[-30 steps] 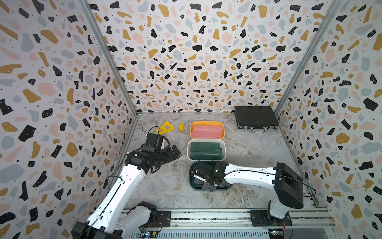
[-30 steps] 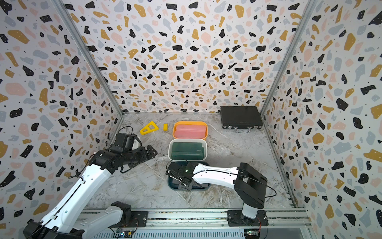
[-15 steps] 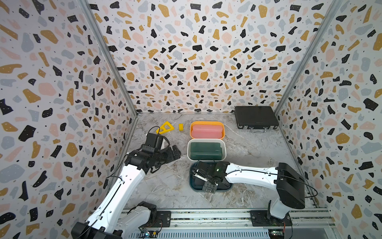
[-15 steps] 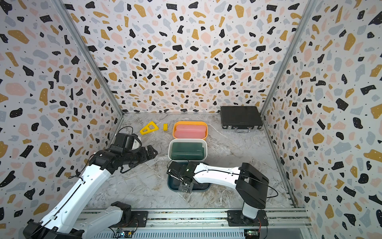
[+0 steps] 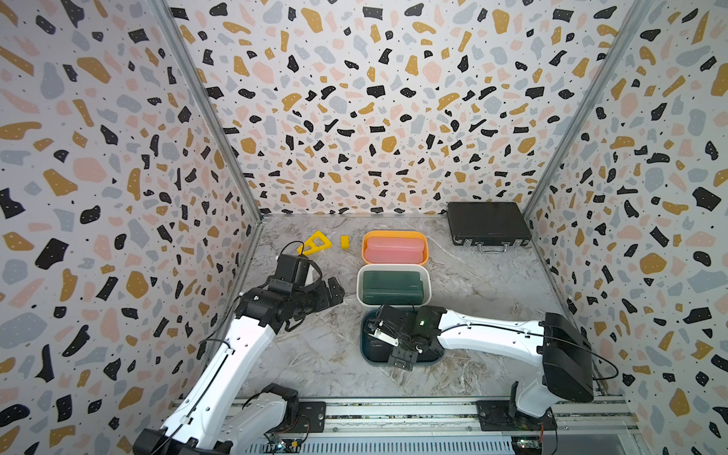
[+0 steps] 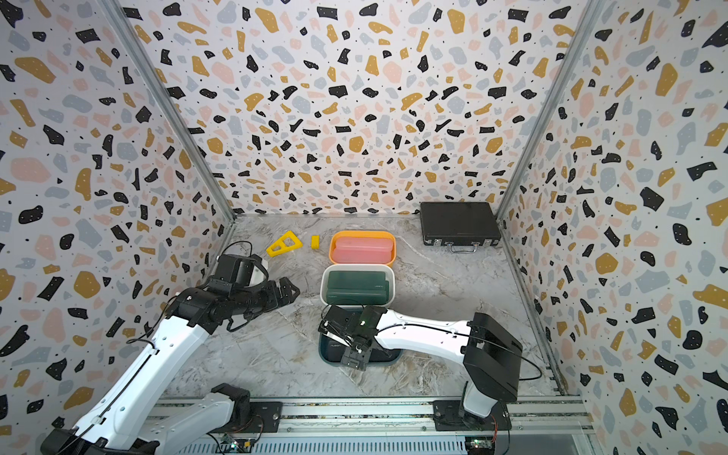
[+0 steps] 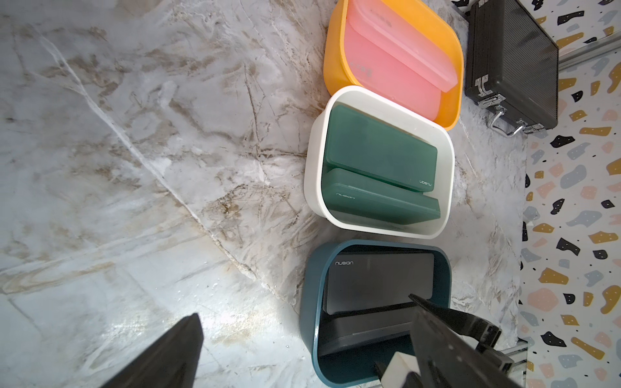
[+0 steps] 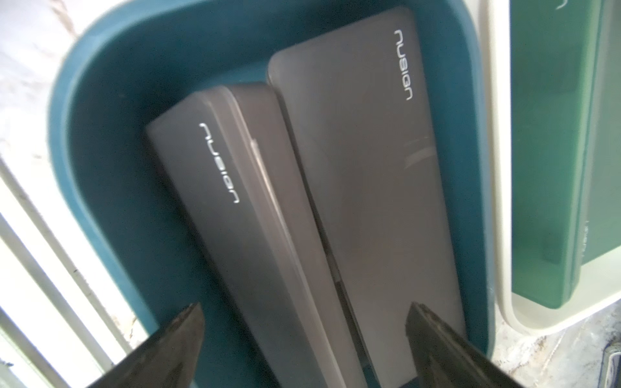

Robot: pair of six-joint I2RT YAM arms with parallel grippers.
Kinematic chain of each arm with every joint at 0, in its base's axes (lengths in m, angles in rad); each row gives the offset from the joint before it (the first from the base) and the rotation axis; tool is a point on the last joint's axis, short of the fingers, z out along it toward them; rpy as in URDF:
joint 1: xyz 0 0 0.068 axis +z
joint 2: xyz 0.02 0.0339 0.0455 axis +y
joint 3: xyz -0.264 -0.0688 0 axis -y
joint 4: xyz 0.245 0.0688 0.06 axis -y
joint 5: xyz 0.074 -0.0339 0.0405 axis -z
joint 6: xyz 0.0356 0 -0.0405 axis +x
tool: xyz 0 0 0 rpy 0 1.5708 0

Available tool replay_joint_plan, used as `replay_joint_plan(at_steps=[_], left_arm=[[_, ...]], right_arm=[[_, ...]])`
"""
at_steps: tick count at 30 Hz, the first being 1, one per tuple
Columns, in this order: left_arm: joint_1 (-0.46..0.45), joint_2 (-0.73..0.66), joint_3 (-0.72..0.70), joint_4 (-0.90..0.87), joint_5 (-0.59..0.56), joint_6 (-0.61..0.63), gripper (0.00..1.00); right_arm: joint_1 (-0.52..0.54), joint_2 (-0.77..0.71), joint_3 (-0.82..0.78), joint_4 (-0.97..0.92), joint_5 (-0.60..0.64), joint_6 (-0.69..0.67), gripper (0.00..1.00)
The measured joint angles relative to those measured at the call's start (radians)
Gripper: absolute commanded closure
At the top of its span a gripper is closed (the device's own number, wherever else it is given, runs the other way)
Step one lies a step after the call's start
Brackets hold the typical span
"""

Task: Place the pencil cases by color into the storage box
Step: Place the pencil case at the storage box.

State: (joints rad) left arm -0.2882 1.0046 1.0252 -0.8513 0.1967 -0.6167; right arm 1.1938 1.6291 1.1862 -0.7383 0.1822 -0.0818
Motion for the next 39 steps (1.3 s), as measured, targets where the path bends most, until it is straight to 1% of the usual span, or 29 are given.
replay_joint_plan(at_steps=[16,25,39], left_arm=[[0.0,-0.006,0.0,0.008,0.001,0.029,0.0],[0.0,-0.008,0.0,0.01,0.001,0.039,0.0],[0.0,-0.075,-0.021,0.042,0.003,0.057,0.0]], right_arm=[[-0.001,-0.009,0.0,-0.017,-0.035,0.0,0.0],[0.0,-0.009,0.0,-0.063,-0.066,0.0,0.0],[0.0,-0.04,0.0,-0.093,-0.06,0.065,0.0]])
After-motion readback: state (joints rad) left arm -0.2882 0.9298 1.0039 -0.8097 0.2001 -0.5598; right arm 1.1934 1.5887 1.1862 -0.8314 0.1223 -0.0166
